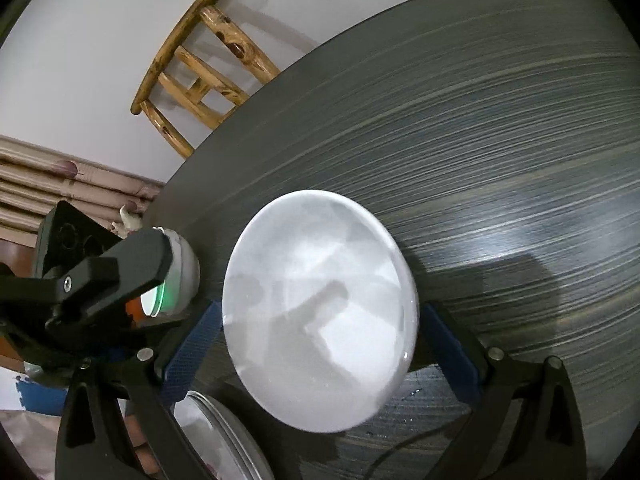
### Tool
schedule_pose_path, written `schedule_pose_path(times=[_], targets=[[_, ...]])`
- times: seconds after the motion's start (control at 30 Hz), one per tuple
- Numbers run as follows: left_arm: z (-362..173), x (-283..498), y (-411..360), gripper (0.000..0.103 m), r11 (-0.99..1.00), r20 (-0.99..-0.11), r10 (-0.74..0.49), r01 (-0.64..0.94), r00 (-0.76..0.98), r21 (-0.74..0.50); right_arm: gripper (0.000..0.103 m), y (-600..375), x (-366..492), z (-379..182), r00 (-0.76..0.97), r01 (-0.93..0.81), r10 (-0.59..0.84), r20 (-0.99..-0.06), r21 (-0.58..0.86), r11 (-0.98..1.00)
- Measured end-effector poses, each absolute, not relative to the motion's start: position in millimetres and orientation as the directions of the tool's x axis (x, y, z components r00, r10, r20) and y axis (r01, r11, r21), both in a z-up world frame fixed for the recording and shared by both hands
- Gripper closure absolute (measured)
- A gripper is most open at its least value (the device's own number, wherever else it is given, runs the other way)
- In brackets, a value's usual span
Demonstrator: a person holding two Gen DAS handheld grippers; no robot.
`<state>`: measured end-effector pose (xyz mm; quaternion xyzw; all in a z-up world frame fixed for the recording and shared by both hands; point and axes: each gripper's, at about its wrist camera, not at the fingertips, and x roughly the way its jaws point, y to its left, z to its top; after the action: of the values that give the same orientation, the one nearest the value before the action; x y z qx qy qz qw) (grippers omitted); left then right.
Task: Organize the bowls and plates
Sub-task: 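Move both tools to a small white bowl and grip its rim, then carry the small white bowl with both tools toward the nested bowls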
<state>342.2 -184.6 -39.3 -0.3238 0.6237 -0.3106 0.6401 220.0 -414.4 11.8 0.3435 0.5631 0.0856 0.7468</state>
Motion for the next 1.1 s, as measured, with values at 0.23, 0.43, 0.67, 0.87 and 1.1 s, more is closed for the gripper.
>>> schedule_pose_path(times=[0.23,0.43,0.67,0.87,1.1], targets=[[-35,339,-187,0.000,0.603,-0.603,-0.797,-0.004,0.038,-0.798,0.003,-410,222,12,0.351,0.250,0.500,-0.791,0.594,0.765],[-29,338,-200,0.000,0.625,-0.624,-0.780,0.022,0.040,-0.780,0.003,-406,224,13,0.348,0.242,0.478,-0.806,0.570,0.785],[-24,333,-209,0.000,0.636,-0.635,-0.771,0.019,0.039,-0.771,0.003,-405,222,13,0.342,0.246,0.486,-0.804,0.576,0.780],[-16,330,-209,0.000,0.635,-0.633,-0.772,0.037,0.053,-0.772,0.003,-402,220,16,0.346,0.238,0.484,-0.804,0.574,0.784],[-14,328,-203,0.000,0.631,-0.629,-0.775,0.025,0.056,-0.775,0.003,-395,219,22,0.338,0.230,0.483,-0.808,0.568,0.790]])
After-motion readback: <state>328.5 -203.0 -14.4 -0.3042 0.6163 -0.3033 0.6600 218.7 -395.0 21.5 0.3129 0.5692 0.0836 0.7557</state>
